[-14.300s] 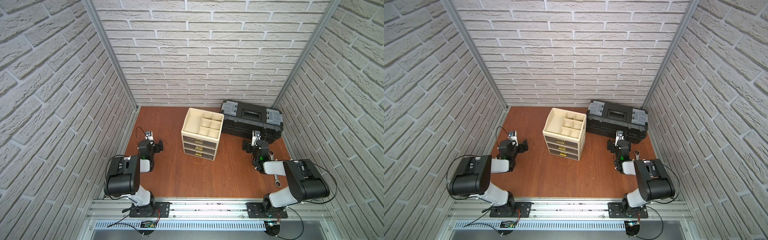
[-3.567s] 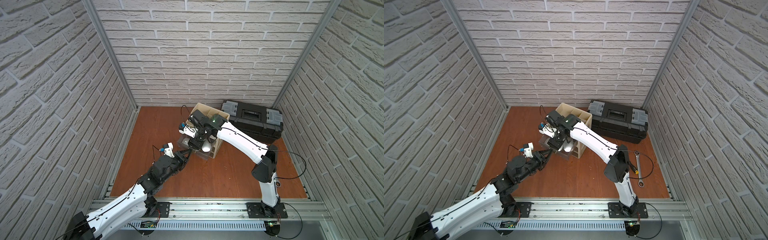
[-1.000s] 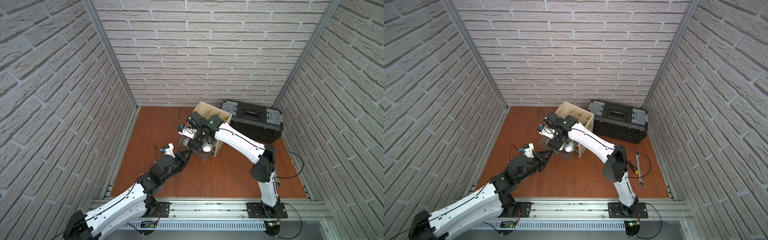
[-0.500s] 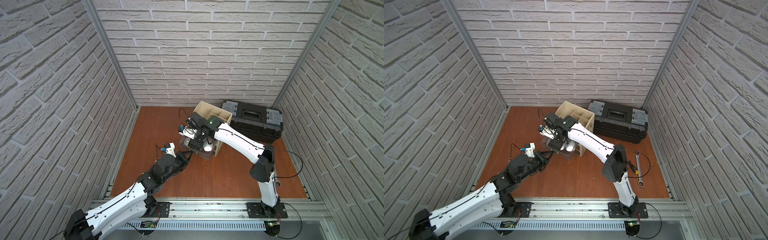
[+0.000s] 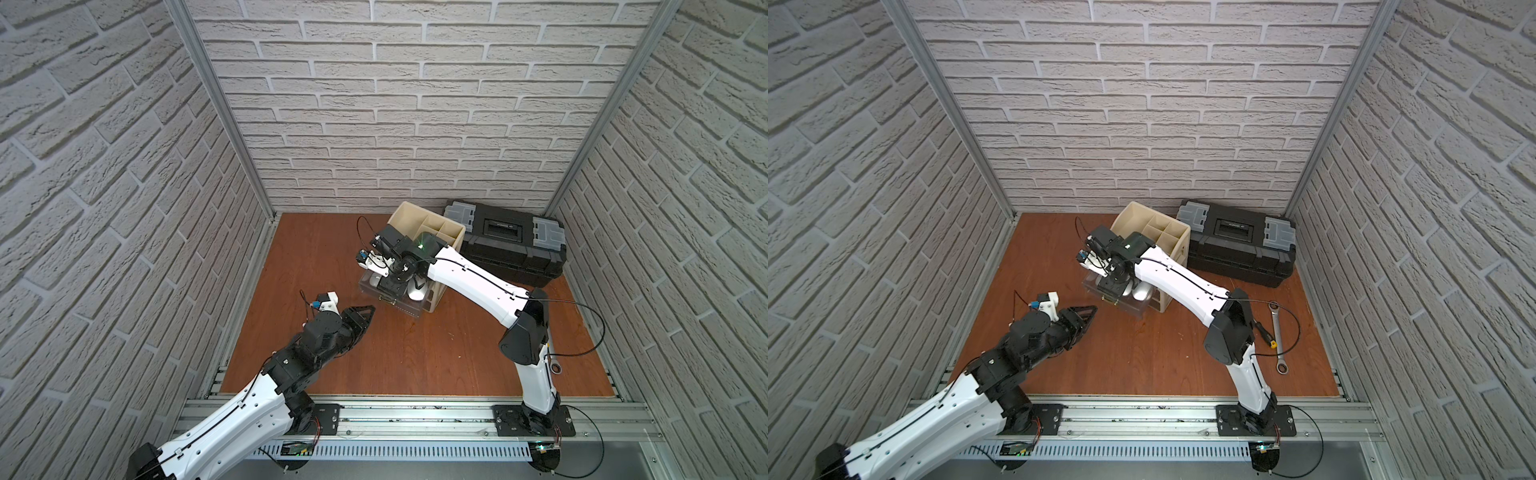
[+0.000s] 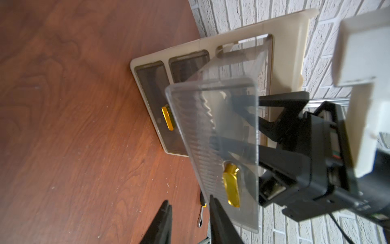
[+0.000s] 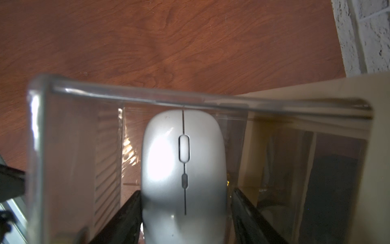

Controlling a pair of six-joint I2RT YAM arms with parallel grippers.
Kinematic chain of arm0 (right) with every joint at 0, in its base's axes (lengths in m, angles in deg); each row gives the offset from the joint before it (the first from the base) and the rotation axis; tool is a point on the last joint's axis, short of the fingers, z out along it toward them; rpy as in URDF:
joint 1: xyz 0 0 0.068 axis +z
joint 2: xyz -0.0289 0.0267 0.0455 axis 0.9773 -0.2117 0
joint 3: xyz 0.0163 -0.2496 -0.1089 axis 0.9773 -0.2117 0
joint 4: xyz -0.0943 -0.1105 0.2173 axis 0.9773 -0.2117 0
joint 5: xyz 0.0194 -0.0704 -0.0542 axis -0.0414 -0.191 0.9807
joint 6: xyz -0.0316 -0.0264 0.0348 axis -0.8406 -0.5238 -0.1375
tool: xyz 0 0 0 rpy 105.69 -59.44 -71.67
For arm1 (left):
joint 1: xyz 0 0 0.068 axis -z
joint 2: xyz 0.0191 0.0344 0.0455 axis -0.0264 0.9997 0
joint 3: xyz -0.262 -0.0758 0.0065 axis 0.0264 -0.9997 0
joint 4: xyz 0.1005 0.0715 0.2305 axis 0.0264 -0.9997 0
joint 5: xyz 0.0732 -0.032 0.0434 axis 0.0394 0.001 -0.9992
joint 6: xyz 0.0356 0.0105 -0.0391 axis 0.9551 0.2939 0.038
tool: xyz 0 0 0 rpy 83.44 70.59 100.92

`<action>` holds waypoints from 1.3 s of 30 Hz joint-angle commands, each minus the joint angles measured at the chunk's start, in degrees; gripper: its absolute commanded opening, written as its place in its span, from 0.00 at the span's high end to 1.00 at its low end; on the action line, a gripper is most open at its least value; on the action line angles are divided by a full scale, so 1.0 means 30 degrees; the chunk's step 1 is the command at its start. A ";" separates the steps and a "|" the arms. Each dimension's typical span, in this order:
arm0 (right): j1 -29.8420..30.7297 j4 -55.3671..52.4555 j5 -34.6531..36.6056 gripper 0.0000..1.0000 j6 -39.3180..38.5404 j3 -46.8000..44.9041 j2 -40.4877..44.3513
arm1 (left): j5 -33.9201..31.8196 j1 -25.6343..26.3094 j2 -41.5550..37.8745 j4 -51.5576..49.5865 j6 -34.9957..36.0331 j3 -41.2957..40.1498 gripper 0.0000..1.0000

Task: Take the mice out of the drawer
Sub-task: Pick up the mouse from the drawer.

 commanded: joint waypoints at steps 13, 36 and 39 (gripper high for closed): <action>-0.0256 -0.0468 -0.0589 0.30 0.0684 0.0855 -0.0669 | 0.0845 -0.0664 0.1720 0.1110 0.1352 -0.0225 0.73; -0.0373 0.0672 -0.0673 0.50 0.0856 0.0495 -0.0333 | 0.1640 -0.1539 0.6114 0.6297 0.2683 -0.0747 0.73; -0.0381 0.1087 -0.0813 0.52 0.1085 0.0485 0.0141 | 0.1699 -0.1647 0.6146 0.6514 0.2739 -0.0839 0.73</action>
